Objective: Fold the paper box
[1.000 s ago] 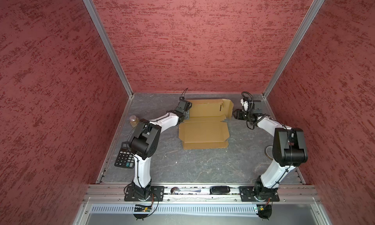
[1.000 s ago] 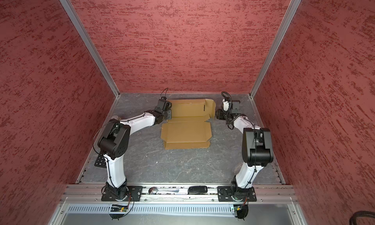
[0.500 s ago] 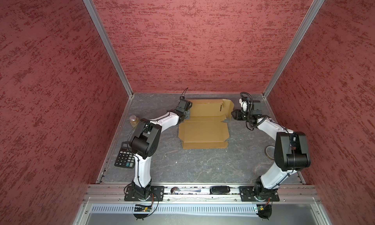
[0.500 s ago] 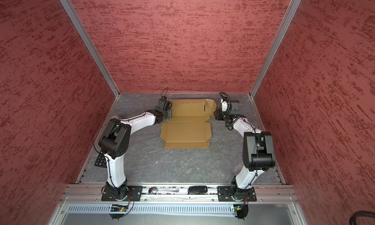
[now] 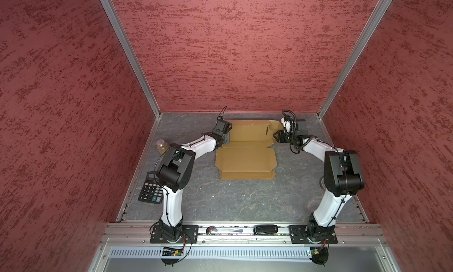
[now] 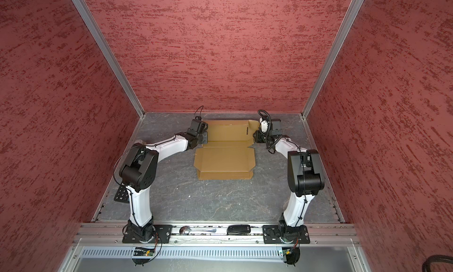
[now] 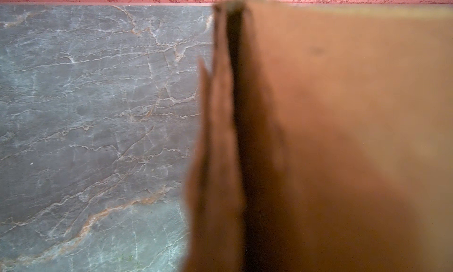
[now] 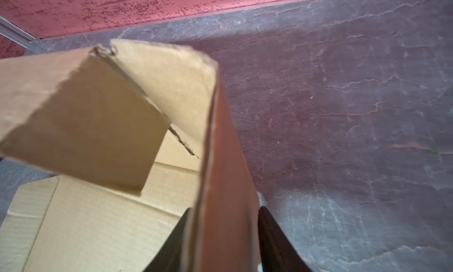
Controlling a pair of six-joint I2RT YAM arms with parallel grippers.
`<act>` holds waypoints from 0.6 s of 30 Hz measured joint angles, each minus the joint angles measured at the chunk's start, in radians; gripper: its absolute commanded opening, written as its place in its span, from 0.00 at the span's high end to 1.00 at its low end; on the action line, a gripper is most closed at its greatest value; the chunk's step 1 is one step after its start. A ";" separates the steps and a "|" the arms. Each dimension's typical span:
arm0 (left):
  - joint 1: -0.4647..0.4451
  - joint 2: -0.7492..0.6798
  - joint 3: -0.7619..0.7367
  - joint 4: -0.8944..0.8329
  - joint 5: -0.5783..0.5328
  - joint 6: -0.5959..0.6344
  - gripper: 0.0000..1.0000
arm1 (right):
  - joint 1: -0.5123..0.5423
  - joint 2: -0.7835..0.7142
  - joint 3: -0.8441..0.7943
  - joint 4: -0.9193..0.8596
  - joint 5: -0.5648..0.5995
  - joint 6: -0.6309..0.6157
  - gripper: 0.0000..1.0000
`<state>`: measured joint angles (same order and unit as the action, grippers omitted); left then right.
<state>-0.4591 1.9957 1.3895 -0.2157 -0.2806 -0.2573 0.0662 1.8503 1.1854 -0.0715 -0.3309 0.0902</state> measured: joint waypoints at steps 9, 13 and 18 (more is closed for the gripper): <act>0.000 0.000 0.000 0.000 0.009 -0.005 0.93 | 0.001 0.035 0.019 0.000 0.006 0.007 0.80; 0.000 0.000 0.003 -0.003 0.013 -0.016 0.93 | 0.005 0.039 0.037 -0.004 0.005 0.007 0.83; -0.002 0.002 0.009 -0.007 0.014 -0.024 0.93 | 0.015 0.039 0.052 -0.013 0.005 0.005 0.86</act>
<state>-0.4606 1.9980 1.3983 -0.2230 -0.2661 -0.2810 0.0811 1.8889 1.2373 -0.0845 -0.3264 0.0956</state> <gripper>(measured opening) 0.076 0.150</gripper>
